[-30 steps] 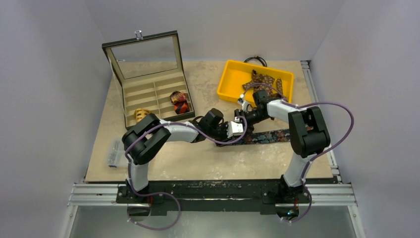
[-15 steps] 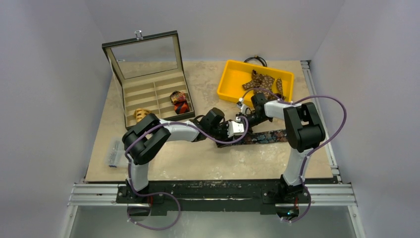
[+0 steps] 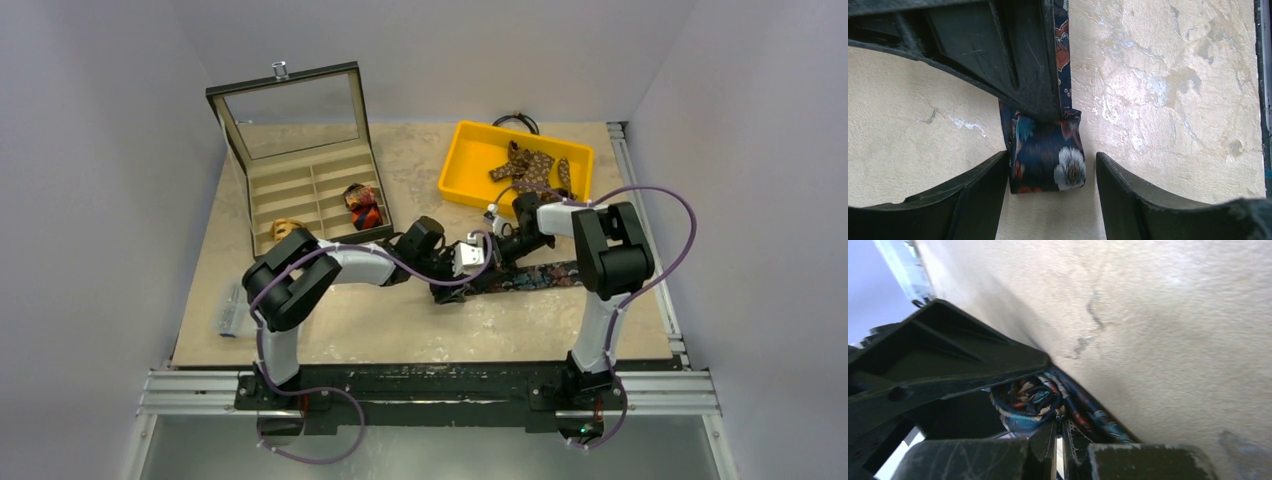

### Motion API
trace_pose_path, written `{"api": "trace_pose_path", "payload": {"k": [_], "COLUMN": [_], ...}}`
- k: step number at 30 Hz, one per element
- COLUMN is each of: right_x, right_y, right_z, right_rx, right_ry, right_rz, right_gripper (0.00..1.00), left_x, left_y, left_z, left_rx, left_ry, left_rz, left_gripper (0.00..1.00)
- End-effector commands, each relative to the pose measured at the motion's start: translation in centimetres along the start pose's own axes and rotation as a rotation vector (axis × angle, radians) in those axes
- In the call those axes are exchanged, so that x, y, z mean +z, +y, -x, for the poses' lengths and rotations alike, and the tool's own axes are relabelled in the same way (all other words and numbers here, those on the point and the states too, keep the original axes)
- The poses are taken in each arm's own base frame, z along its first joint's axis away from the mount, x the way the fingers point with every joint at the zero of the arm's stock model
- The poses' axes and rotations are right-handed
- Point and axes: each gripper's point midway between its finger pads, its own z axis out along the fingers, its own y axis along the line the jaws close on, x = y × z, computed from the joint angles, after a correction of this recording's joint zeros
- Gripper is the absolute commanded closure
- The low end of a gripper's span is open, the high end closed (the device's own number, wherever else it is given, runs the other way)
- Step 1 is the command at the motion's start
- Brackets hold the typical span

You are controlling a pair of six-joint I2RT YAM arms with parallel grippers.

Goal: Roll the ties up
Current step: Roll the tie at the center of the board.

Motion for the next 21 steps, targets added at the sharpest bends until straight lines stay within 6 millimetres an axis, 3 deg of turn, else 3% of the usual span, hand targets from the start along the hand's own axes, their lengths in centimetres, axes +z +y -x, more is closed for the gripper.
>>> {"api": "trace_pose_path", "payload": {"k": [1, 8, 13, 18, 21], "right_x": [0.5, 0.8, 1.1, 0.5, -1.3], "right_y": [-5.8, -6.3, -6.5, -4.6, -2.8], "right_z": [-0.4, 0.8, 0.9, 1.7, 2.0], "right_rx": [-0.049, -0.046, -0.044, -0.088, -0.103], "right_ry": [0.03, 0.026, 0.039, 0.006, -0.026], "right_rz": [-0.256, -0.267, -0.263, -0.213, -0.175], "right_gripper": [1.0, 1.0, 1.0, 1.0, 0.81], "left_x": [1.0, 2.3, 2.4, 1.9, 1.0], "left_y": [0.0, 1.3, 1.0, 0.8, 0.2], "left_z": [0.6, -0.5, -0.8, -1.9, -3.7], "left_rx": [-0.01, -0.002, 0.035, 0.019, -0.035], "left_ry": [-0.024, 0.036, 0.051, 0.111, 0.177], "left_rz": [-0.002, 0.05, 0.037, 0.047, 0.054], "left_gripper": [0.38, 0.5, 0.54, 0.7, 0.77]}}
